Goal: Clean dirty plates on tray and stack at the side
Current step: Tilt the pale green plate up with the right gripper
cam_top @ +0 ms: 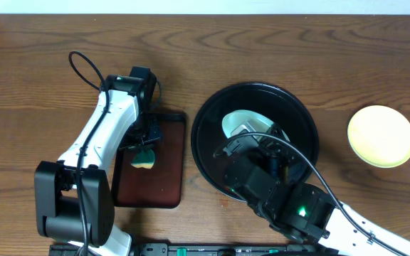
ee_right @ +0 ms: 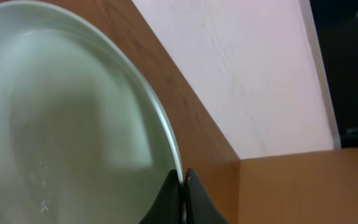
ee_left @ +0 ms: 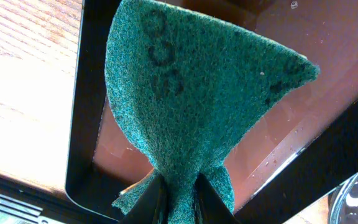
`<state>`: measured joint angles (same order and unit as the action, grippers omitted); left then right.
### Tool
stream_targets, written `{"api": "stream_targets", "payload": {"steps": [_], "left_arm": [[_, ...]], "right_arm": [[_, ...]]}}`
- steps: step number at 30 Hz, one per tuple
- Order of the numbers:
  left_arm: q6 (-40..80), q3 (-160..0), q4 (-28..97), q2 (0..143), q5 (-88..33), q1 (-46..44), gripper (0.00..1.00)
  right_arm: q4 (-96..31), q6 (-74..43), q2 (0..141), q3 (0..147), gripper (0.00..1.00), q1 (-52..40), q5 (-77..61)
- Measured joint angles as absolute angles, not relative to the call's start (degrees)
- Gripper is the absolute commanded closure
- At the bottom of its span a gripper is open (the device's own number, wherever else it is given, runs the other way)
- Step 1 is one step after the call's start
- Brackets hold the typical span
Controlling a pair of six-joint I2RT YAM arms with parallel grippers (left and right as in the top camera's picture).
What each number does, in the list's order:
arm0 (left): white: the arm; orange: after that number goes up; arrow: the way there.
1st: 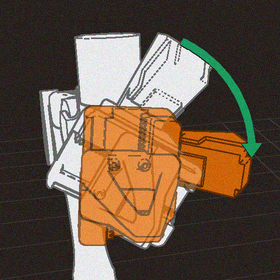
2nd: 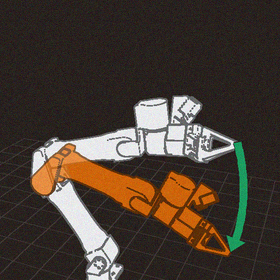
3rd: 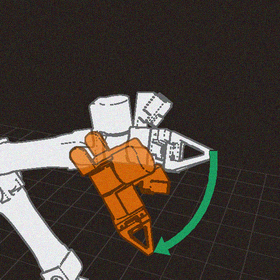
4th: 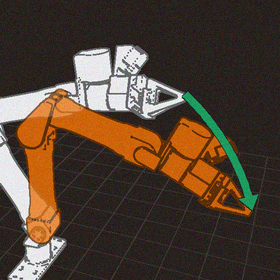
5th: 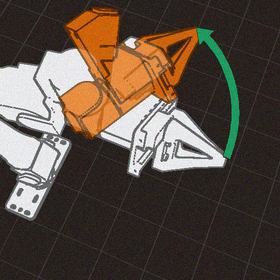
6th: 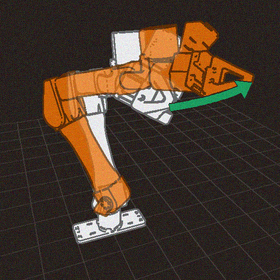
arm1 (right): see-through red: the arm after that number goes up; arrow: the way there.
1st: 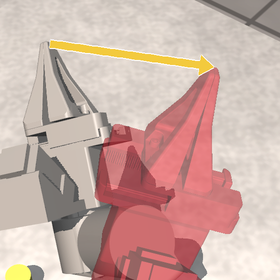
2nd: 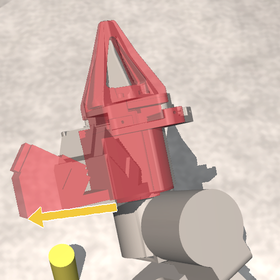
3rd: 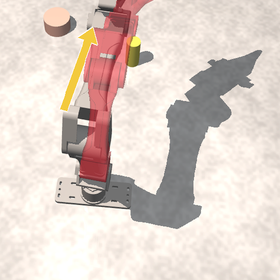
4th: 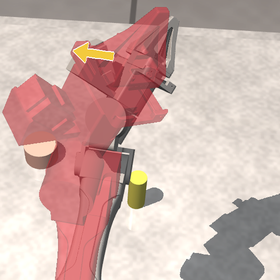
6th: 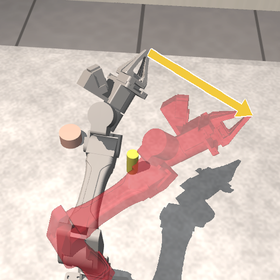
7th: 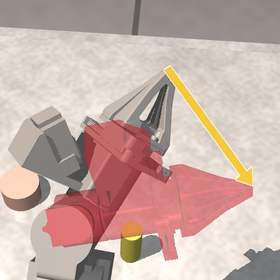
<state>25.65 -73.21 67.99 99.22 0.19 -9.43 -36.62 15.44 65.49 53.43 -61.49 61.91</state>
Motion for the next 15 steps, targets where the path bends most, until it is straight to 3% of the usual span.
{"api": "stream_targets", "payload": {"steps": [15], "left_arm": [[25.6, -73.2, 68.1, 99.2, 0.2, -9.4, 0.86]], "right_arm": [[-35.2, 19.2, 65.5, 53.5, 0.99, -59.8, 65.5]]}}
